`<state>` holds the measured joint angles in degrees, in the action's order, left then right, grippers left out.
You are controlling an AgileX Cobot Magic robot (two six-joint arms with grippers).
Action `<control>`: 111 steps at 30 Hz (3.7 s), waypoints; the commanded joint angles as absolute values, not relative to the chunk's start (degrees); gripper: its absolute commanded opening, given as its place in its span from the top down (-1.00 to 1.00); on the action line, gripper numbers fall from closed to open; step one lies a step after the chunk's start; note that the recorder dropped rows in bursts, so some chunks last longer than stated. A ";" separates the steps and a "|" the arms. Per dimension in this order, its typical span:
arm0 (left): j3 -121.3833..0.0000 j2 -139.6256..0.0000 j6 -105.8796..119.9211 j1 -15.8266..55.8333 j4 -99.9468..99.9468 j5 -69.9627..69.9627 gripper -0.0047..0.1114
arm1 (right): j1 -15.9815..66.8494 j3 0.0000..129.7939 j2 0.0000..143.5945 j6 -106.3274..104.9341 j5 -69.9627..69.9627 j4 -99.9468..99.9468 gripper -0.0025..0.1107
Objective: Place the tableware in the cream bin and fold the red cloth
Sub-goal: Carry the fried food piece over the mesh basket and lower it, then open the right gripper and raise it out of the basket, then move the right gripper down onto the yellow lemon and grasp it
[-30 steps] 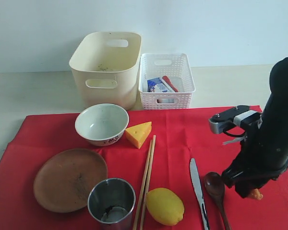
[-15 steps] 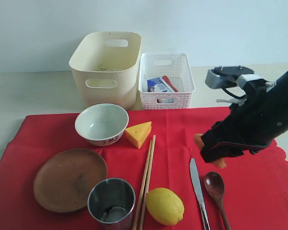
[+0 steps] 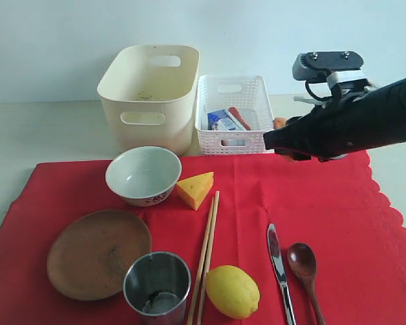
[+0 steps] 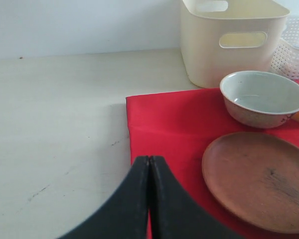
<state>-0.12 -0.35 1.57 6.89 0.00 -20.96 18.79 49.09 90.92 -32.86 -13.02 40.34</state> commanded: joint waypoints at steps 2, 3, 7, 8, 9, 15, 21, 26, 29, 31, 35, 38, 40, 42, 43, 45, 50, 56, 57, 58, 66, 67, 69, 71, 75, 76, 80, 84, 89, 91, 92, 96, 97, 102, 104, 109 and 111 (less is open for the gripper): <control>0.00 0.00 1.27 6.75 -0.31 -20.36 0.92 | 18.68 56.24 95.72 -32.81 -9.95 42.63 0.96; 0.00 0.00 1.27 6.75 -0.31 -20.36 0.92 | 18.68 58.11 96.75 -32.81 -10.43 42.63 0.96; 0.00 0.00 1.27 6.75 -0.31 -20.36 0.92 | 18.68 65.44 101.21 -33.26 -11.66 42.63 0.96; 0.00 0.00 1.27 6.75 -0.31 -20.36 0.92 | 18.68 67.37 102.56 -33.26 -11.87 42.63 0.96; 0.00 0.00 1.27 6.75 -0.31 -20.36 0.92 | 18.68 69.24 103.98 -33.26 -12.31 42.53 0.96; 0.00 0.00 1.27 6.75 -0.31 -20.36 0.92 | 18.68 77.18 112.96 -33.26 -12.25 39.95 0.96; 0.00 0.00 1.27 6.75 -0.31 -20.36 0.92 | 18.68 84.91 120.66 -33.26 -12.08 36.49 0.96; 0.00 0.00 1.27 6.75 -0.31 -20.36 0.92 | 18.68 89.69 125.64 -33.26 -12.18 33.45 0.96; 0.00 0.00 1.27 6.75 -0.31 -20.36 0.92 | 18.68 91.63 127.40 -33.26 -12.18 30.18 0.93; 0.00 0.00 1.27 6.75 -0.31 -20.36 0.92 | 18.68 92.65 128.12 -33.26 -12.79 28.36 0.84; 0.00 0.00 1.27 6.75 -0.31 -20.36 0.92 | 18.68 93.75 128.23 -33.26 -14.03 26.42 0.48; 0.00 0.00 1.27 6.75 -0.31 -20.36 0.92 | 18.68 94.28 128.23 -33.26 -14.51 25.86 0.13; 0.00 0.00 1.27 6.75 -0.31 -20.36 0.92 | 18.68 94.25 127.97 -33.26 -14.86 25.39 -0.08; 0.00 0.00 1.27 6.75 -0.31 -20.36 0.92 | 18.68 94.25 127.71 -33.14 -15.10 24.42 -0.23; 0.00 0.00 1.27 6.75 -0.31 -20.36 0.92 | 18.68 94.25 127.31 -33.14 -15.20 24.28 -0.28; 0.00 0.00 1.27 6.75 -0.31 -20.36 0.92 | 18.68 94.25 126.66 -33.14 -15.75 24.30 -0.33; 0.00 0.00 1.27 6.75 -0.31 -20.36 0.92 | 18.68 94.25 123.34 -32.68 -20.14 23.81 -0.31; 0.00 0.00 1.27 6.75 -0.31 -20.36 0.92 | 18.68 94.25 118.99 -29.55 -29.30 23.70 -0.22; 0.00 0.00 1.27 6.75 -0.31 -20.36 0.92 | 18.68 94.25 118.33 -28.97 -30.71 23.70 -0.20; 0.00 0.00 1.27 6.75 -0.31 -20.36 0.92 | 18.68 94.25 117.72 -28.10 -32.82 23.70 -0.18; 0.00 0.00 1.27 6.75 -0.31 -20.36 0.92 | 18.68 93.91 115.00 -21.20 -43.42 23.60 0.02; 0.00 0.00 1.27 6.75 -0.31 -20.36 0.92 | 18.68 93.40 114.52 -20.82 -44.26 23.60 0.03; 0.00 0.00 1.27 6.75 -0.31 -20.36 0.92 | 18.68 91.49 113.28 -19.86 -44.87 23.60 0.03; 0.00 0.00 1.27 6.75 -0.31 -20.36 0.92 | 18.68 88.81 111.78 -19.60 -44.87 23.60 0.03; 0.00 0.00 1.27 6.75 -0.31 -20.36 0.92 | 18.68 82.14 107.64 -19.60 -43.51 23.78 0.03; 0.00 0.00 1.27 6.75 -0.31 -20.36 0.92 | 18.68 80.11 106.32 -19.60 -42.64 24.24 0.03; 0.00 0.00 1.27 6.75 -0.31 -20.36 0.92 | 18.68 71.62 100.25 -21.64 -37.89 27.37 0.03; 0.00 0.00 1.27 6.75 -0.31 -20.36 0.92 | 18.68 63.78 93.04 -27.88 -33.97 34.36 0.03; 0.00 0.00 1.27 6.75 -0.31 -20.36 0.92 | 18.68 57.99 85.44 -33.63 -36.95 40.52 0.03; 0.00 0.00 1.27 6.75 -0.31 -20.36 0.92 | 18.68 55.79 83.21 -37.79 -38.72 44.85 0.03; 0.00 0.00 1.27 6.75 -0.31 -20.36 0.92 | 18.68 54.65 82.45 -40.56 -39.38 47.80 0.03; 0.00 0.00 1.27 6.75 -0.31 -20.36 0.92 | 18.68 51.36 81.75 -50.02 -43.09 56.15 0.03; 0.00 0.00 1.27 6.75 -0.31 -20.36 0.92 | 18.68 50.33 81.75 -53.16 -43.65 57.91 0.03; 0.00 0.00 1.27 6.75 -0.31 -20.36 0.92 | 18.68 43.89 81.75 -66.41 -44.77 65.97 0.03; 0.00 0.00 1.27 6.75 -0.31 -20.36 0.92 | 18.68 41.06 81.75 -72.82 -46.57 68.66 0.03; 0.00 0.00 1.27 6.75 -0.31 -20.36 0.92 | 18.68 35.69 81.75 -83.52 -47.66 73.05 0.03; 0.00 0.00 1.27 6.75 -0.31 -20.36 0.92 | 18.68 35.04 81.75 -84.64 -47.66 73.88 0.03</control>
<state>-0.12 -0.35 1.57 6.89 0.00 -20.96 18.79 36.20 81.98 -80.97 -47.25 71.67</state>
